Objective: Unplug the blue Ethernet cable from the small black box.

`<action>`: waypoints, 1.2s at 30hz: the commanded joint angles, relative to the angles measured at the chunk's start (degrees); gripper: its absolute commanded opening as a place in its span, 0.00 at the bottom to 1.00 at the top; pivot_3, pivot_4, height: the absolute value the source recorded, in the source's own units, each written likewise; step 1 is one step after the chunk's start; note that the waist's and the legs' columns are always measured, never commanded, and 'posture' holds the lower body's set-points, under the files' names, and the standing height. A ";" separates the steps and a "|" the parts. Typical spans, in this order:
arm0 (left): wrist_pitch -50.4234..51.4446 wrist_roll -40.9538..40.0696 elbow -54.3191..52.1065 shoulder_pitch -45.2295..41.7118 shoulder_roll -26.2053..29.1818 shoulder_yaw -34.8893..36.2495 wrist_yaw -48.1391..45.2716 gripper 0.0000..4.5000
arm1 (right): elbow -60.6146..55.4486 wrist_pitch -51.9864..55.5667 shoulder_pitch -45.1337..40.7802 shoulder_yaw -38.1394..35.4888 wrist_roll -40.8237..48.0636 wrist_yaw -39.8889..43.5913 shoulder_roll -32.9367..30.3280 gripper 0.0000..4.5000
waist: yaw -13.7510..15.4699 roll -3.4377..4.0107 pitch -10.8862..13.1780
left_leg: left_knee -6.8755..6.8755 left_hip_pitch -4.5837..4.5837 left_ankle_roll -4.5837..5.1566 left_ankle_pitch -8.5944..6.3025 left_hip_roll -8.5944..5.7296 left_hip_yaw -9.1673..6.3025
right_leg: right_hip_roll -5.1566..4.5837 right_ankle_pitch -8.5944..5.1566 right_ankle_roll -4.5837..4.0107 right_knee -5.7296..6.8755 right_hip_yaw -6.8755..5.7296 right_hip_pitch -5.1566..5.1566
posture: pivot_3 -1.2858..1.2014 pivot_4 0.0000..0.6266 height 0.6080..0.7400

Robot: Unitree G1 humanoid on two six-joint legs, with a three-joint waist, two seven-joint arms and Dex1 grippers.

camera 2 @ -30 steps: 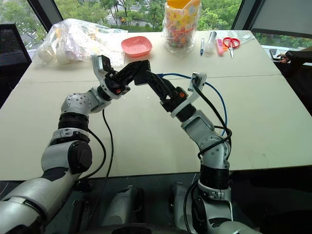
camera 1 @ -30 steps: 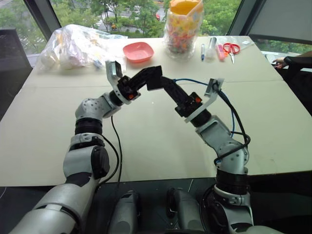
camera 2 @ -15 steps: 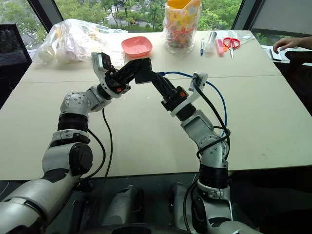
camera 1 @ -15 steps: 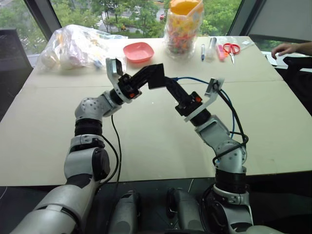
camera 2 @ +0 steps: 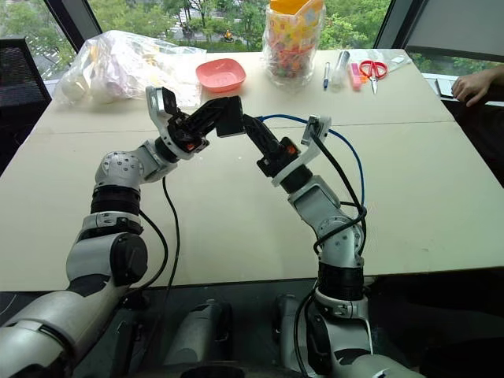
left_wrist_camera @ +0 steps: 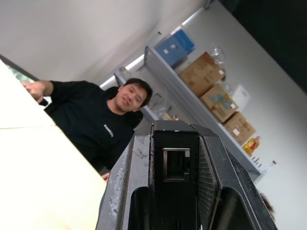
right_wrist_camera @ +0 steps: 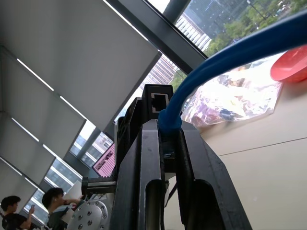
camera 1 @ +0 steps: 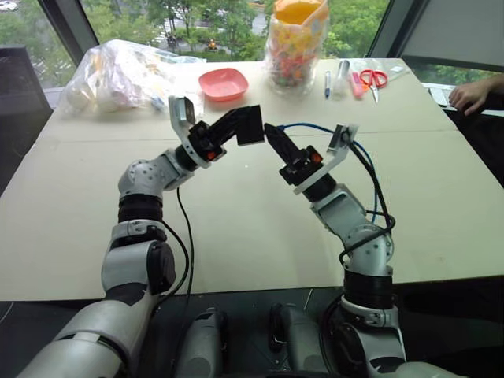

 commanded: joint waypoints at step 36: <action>-62.62 31.77 11.77 -0.88 -12.71 -19.31 21.60 0.11 | 30.11 -6.36 -7.62 3.06 -37.39 9.40 -22.18 1.00 | 1.04 -0.01 -0.01 | -0.09 -0.07 0.07 -0.03 -0.08 0.23 | -0.08 -0.08 0.15 -0.06 -0.02 0.01 | 0.52 0.24 1.00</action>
